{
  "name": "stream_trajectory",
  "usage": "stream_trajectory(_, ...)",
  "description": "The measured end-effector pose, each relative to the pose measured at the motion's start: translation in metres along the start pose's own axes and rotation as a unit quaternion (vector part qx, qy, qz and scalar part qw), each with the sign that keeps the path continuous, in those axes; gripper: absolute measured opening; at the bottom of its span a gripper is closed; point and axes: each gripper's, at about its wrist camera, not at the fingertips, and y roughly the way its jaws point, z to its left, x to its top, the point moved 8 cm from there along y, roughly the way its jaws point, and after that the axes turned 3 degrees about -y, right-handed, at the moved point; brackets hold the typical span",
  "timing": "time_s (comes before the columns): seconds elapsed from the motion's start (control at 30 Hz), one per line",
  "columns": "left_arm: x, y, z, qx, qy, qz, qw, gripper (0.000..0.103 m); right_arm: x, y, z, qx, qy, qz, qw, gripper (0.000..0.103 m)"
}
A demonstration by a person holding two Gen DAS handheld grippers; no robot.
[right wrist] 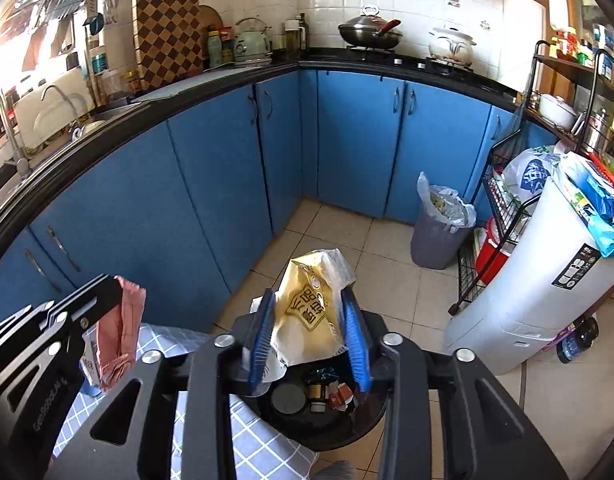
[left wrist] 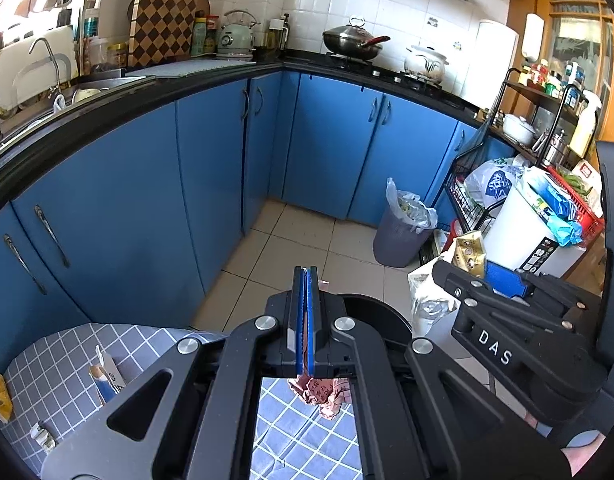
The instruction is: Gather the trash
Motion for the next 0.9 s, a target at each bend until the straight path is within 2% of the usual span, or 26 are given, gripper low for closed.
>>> stream_trajectory(0.07,-0.001,0.002,-0.001,0.000,-0.001,0.002,1.0000,0.001,0.001,-0.002,-0.002,-0.008,0.000,-0.008,1.000,0.061)
stream_trajectory(0.13,-0.002,0.003,-0.002,0.001,0.000,0.003,1.0000,0.001,0.003,-0.005,-0.005,-0.017,0.000,-0.017,1.000,0.067)
stream_trajectory(0.33,-0.001,0.007,-0.013,-0.007,0.003,0.005,1.0000,0.001,-0.005,-0.007,-0.021,-0.033,0.018,-0.011,0.999,0.068)
stream_trajectory(0.7,0.009,0.030,-0.064,-0.037,0.023,0.010,0.9990,0.001,-0.051,-0.016,-0.082,-0.075,0.068,0.019,0.995,0.068)
stream_trajectory(0.9,0.017,0.042,-0.081,-0.048,0.019,0.011,0.9986,0.004,-0.063,-0.018,-0.099,-0.087,0.086,0.026,0.992,0.068)
